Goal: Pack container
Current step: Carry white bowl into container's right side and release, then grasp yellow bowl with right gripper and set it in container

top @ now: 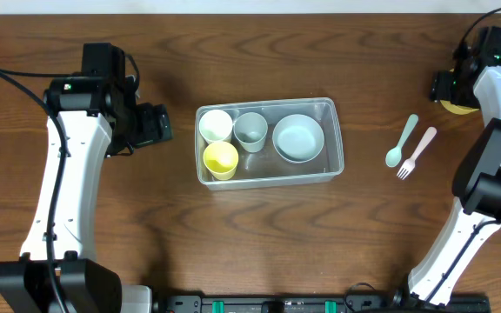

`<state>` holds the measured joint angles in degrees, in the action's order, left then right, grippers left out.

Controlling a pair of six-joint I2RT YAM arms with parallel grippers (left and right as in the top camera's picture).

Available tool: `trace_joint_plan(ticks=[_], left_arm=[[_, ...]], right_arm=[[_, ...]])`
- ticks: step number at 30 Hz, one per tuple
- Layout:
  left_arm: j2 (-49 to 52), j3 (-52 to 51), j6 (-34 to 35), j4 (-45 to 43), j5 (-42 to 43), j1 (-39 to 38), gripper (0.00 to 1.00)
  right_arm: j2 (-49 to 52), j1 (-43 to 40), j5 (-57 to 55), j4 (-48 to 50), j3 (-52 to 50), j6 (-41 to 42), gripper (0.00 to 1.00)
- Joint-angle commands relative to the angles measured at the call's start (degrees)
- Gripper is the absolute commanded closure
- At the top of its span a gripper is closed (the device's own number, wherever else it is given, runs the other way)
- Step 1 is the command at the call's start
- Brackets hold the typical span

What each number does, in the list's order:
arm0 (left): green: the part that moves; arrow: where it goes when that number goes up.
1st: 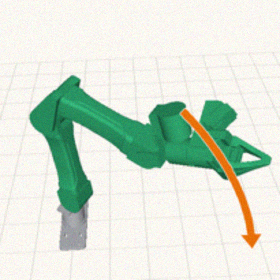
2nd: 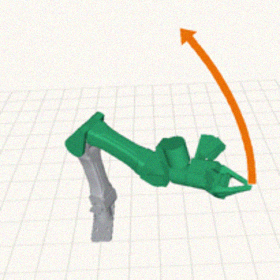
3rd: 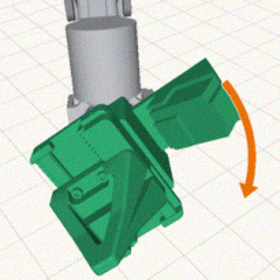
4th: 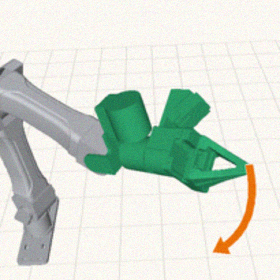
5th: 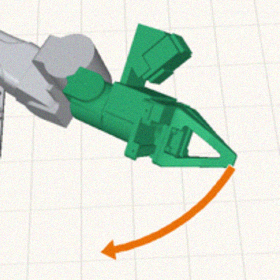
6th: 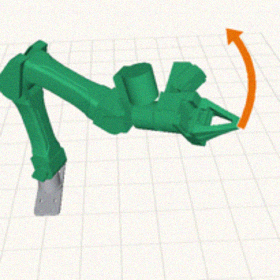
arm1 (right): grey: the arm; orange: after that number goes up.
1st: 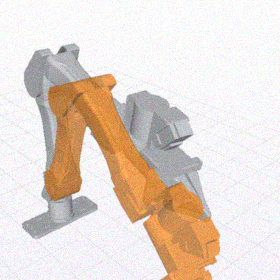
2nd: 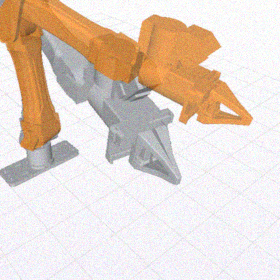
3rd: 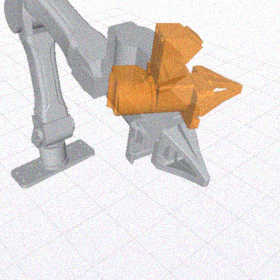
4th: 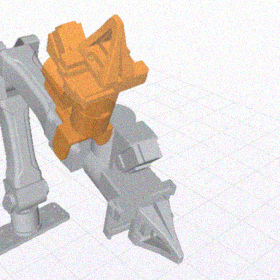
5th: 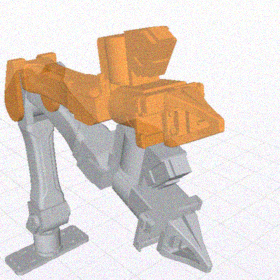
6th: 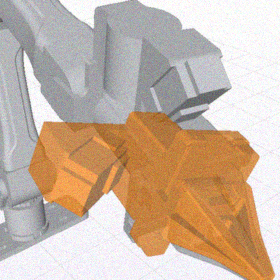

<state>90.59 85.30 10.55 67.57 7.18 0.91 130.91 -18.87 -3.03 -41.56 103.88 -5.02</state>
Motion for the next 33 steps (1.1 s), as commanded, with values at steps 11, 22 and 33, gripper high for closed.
trace_joint_plan(ticks=[11,22,33], left_arm=[[0.0,0.0,0.5,0.3,0.1,0.0,0.06],[0.0,0.0,0.5,0.3,0.1,0.0,0.06],[0.0,0.0,0.5,0.3,0.1,0.0,0.06]], right_arm=[[0.7,0.6,1.6,-3.5,0.2,-0.3,0.89],[-9.7,3.7,1.6,-5.2,1.2,-0.2,0.99],[-33.5,21.4,5.5,-14.7,1.7,-0.4,0.95]])
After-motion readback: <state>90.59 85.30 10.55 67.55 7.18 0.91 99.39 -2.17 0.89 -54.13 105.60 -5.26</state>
